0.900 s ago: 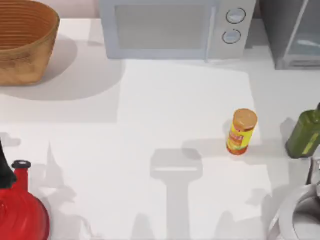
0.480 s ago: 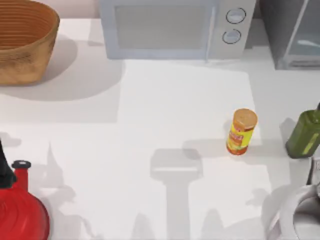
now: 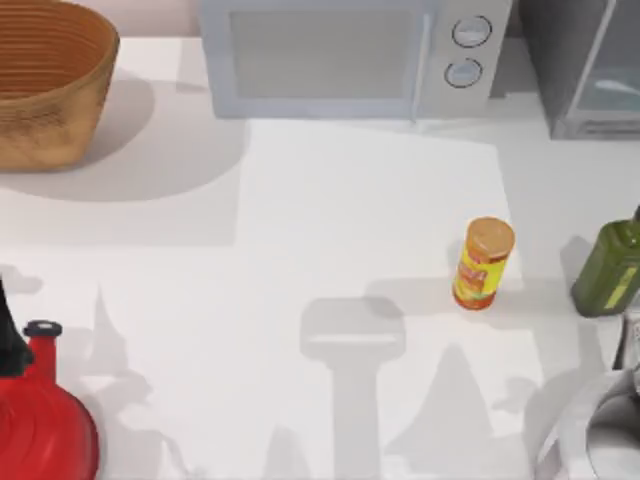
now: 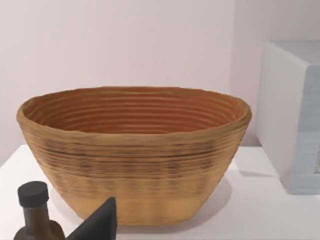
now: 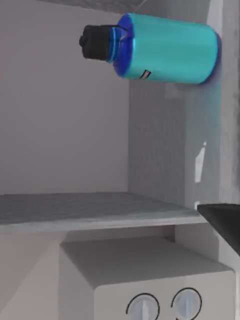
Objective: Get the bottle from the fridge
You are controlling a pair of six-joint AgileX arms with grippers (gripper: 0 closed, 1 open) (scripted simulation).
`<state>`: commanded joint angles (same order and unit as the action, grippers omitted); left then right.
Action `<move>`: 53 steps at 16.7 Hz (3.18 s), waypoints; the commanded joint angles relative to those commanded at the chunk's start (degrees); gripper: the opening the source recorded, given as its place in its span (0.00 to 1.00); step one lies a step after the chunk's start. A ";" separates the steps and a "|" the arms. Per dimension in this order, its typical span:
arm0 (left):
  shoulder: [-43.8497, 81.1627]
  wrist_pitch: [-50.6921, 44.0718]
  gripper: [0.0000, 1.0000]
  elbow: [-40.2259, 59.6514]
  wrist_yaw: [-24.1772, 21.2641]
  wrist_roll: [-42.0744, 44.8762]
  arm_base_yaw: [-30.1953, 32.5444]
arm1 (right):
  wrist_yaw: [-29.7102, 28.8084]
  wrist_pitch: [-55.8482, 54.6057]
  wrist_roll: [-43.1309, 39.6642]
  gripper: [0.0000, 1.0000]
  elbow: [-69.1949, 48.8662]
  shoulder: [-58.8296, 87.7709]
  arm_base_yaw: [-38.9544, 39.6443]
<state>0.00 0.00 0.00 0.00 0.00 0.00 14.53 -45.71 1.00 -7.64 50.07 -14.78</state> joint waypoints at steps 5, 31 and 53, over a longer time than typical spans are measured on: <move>0.00 0.00 1.00 0.00 0.00 0.00 0.00 | 7.16 -22.82 0.57 1.00 -0.57 30.04 -7.44; 0.00 0.00 1.00 0.00 0.00 0.00 0.00 | 5.13 -32.14 -0.88 1.00 -36.01 69.35 -7.20; 0.00 0.00 1.00 0.00 0.00 0.00 0.00 | 0.03 -19.23 -0.98 1.00 -58.70 80.83 -1.88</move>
<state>0.00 0.00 0.00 0.00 0.00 0.00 14.56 -64.94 0.02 -66.34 130.90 -16.65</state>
